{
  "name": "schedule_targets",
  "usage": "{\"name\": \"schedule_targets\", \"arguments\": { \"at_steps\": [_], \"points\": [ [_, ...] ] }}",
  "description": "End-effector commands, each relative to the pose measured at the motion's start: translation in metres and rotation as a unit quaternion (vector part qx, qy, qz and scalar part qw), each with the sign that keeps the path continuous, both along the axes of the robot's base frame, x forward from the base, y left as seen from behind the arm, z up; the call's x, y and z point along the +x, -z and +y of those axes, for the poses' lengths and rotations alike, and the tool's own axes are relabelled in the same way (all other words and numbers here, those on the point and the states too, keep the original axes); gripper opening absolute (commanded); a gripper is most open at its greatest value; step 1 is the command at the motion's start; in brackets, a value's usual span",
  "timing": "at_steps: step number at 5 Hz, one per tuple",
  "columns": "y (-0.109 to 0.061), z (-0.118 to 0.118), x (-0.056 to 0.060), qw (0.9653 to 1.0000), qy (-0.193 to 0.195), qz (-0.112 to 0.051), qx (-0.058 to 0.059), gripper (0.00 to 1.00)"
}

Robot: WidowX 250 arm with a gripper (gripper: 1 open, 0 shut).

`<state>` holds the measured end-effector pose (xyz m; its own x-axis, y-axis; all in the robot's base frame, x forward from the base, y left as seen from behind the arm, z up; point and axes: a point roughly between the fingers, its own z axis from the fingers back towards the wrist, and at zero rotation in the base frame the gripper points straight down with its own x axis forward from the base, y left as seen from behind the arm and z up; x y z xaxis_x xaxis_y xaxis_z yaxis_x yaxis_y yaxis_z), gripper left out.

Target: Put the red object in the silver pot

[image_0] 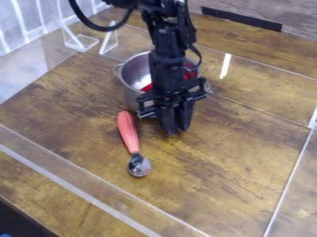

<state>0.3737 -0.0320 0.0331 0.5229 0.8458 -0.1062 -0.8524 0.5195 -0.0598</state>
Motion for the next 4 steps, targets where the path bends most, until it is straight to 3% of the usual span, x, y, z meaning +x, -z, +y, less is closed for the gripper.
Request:
{"name": "schedule_targets", "arguments": {
  "at_steps": [1,2,4],
  "points": [
    [-0.026,-0.003,0.019,0.9993,0.002,-0.037,-0.007,0.00],
    [-0.033,-0.015,0.023,0.9991,0.015,-0.038,-0.010,0.00],
    [-0.077,-0.044,0.019,0.9987,0.017,-0.046,-0.016,0.00]
  ]
}}
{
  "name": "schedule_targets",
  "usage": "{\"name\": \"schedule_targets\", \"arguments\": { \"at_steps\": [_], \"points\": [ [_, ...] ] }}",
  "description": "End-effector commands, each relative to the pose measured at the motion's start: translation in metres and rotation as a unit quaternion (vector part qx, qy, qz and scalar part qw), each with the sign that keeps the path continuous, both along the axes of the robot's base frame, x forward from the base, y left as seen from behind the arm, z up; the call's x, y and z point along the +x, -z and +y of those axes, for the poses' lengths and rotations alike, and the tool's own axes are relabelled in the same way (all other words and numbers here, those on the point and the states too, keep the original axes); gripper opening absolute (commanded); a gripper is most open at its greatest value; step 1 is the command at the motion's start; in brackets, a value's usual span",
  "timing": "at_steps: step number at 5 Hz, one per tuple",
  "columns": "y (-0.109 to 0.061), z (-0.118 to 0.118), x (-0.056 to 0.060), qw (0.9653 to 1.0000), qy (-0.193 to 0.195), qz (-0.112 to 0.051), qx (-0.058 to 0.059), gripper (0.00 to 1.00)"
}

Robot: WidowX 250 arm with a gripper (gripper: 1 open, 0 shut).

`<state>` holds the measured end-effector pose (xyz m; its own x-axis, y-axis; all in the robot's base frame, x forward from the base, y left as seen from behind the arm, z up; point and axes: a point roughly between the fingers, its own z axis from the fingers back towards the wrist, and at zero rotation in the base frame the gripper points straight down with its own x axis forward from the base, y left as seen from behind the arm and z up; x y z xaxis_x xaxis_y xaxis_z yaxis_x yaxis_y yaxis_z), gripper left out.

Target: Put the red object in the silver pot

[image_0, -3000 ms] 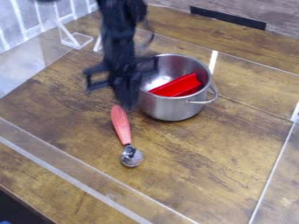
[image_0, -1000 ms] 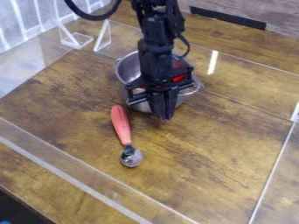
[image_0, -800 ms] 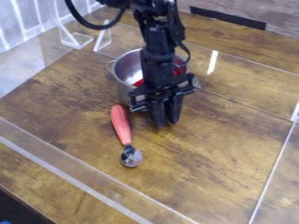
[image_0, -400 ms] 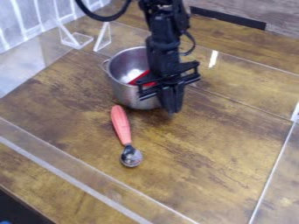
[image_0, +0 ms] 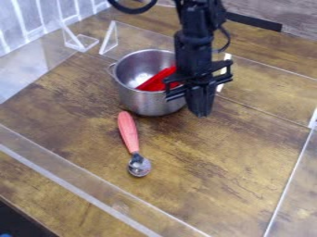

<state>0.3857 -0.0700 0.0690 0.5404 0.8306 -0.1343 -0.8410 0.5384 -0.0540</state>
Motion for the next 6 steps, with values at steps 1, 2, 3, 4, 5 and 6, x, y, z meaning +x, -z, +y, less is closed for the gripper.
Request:
{"name": "schedule_targets", "arguments": {
  "at_steps": [1,2,3,4,5,6],
  "points": [
    [-0.058,0.002,0.000,0.9972,-0.029,-0.068,-0.010,0.00],
    [-0.078,0.018,-0.009,0.9935,-0.079,-0.081,-0.012,0.00],
    [-0.083,0.026,-0.012,0.9924,-0.090,-0.085,-0.005,1.00],
    [-0.088,0.016,-0.018,0.9941,-0.065,-0.087,-0.001,1.00],
    [-0.095,0.010,-0.025,0.9940,-0.035,-0.104,0.006,1.00],
    [-0.095,0.014,-0.034,0.9918,-0.051,-0.115,0.017,1.00]
  ]
}}
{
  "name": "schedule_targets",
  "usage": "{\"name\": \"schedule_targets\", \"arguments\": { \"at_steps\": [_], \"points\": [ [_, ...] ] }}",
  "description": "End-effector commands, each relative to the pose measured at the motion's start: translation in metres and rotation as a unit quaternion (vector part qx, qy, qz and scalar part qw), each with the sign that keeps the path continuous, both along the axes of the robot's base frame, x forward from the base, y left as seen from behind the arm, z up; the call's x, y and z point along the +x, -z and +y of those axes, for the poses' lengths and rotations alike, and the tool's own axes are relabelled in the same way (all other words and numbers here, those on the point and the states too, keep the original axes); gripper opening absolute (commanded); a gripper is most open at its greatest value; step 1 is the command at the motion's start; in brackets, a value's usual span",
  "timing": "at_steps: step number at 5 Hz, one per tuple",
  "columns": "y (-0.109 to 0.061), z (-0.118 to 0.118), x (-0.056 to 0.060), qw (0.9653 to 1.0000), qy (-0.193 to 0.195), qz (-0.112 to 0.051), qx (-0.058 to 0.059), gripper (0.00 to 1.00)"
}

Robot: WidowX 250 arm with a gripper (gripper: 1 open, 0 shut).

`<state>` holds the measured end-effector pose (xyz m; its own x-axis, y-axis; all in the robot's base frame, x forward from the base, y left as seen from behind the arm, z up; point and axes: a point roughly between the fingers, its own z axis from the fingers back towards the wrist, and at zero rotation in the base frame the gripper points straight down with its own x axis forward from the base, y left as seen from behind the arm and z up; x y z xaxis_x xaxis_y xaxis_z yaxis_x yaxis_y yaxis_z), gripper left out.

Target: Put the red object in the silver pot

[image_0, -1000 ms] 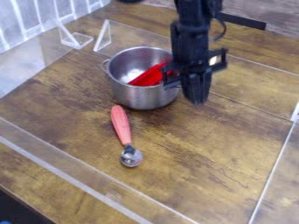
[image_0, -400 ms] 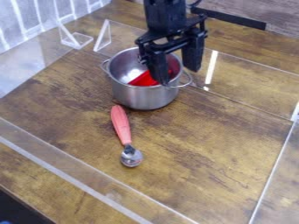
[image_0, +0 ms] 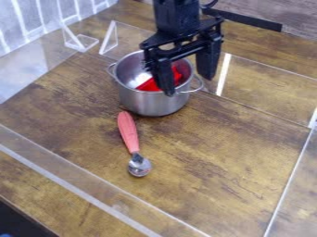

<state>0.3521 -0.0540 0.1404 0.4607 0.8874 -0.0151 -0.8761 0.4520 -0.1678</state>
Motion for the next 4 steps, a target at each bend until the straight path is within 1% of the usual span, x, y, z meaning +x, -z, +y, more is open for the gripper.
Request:
{"name": "schedule_targets", "arguments": {
  "at_steps": [1,3,4],
  "points": [
    [-0.0206,0.0020,-0.0081,0.9987,-0.010,-0.048,0.008,1.00],
    [-0.0134,0.0003,-0.0071,0.9972,-0.015,-0.066,0.029,1.00],
    [-0.0209,-0.0045,-0.0042,0.9965,0.005,-0.074,0.039,1.00]
  ]
}}
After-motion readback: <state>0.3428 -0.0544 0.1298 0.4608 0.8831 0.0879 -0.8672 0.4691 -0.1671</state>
